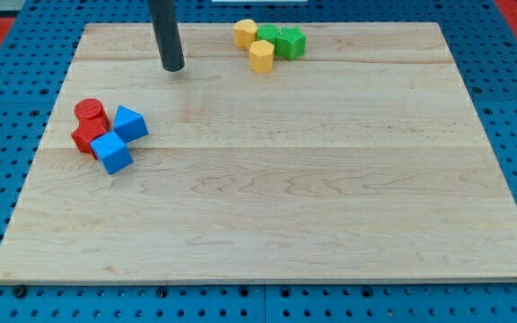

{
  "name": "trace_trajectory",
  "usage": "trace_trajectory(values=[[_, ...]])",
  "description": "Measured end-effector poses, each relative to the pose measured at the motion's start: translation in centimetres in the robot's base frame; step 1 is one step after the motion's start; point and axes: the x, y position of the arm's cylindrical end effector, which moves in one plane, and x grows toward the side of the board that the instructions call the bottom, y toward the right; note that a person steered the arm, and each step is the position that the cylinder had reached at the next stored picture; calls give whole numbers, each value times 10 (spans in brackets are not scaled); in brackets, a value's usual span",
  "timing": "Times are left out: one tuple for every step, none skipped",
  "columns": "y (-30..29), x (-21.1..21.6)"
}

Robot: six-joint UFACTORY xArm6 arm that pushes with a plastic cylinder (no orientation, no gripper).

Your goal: Slide blue triangle a bit down and right

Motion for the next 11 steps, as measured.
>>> trace_trajectory(values=[[0, 0], [-5, 18], [-17, 47], [-21, 53], [-25, 53], [-50, 63], [-58, 73], [-58, 77], [-58, 101], [-58, 105], [-57, 107]])
